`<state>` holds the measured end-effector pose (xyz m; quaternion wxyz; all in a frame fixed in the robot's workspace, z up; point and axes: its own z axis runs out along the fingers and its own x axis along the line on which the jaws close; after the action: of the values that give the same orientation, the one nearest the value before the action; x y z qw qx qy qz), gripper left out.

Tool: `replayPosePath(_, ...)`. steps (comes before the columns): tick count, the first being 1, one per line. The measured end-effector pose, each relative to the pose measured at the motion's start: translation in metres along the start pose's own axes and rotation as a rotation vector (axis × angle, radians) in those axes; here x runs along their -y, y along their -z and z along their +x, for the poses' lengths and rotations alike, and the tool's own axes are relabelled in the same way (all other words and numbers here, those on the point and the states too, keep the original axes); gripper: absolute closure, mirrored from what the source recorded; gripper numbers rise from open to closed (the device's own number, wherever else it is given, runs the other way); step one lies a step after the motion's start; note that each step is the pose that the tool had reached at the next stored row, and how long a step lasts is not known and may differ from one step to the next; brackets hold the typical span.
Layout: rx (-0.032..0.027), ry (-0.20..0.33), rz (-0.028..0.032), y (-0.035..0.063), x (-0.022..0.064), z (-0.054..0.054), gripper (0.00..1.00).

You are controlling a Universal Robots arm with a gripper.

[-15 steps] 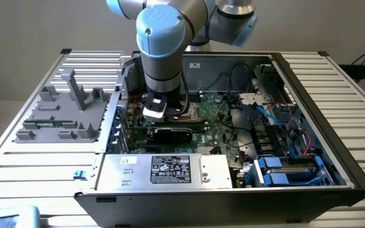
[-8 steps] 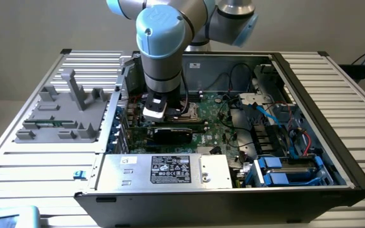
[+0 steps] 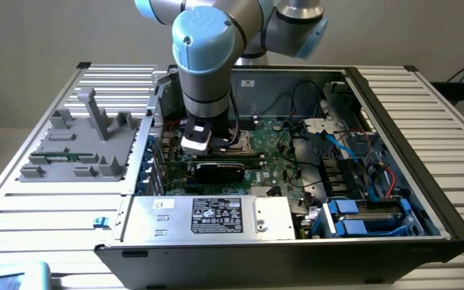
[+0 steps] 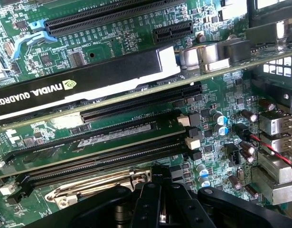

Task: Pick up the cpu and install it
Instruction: 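Install the second cpu locking lever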

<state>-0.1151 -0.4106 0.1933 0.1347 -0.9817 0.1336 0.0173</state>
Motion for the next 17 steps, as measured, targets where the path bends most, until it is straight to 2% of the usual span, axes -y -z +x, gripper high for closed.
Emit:
replayPosePath(11, 0.0001, 0.000, 0.0004, 0.0014, -0.0014, 0.000, 0.89)
replayPosePath(14, 0.0001, 0.000, 0.0016, 0.0066, 0.0002, 0.000, 0.89)
replayPosePath(17, 0.0003, 0.000, 0.0013, 0.0164, 0.0027, -0.001, 0.89)
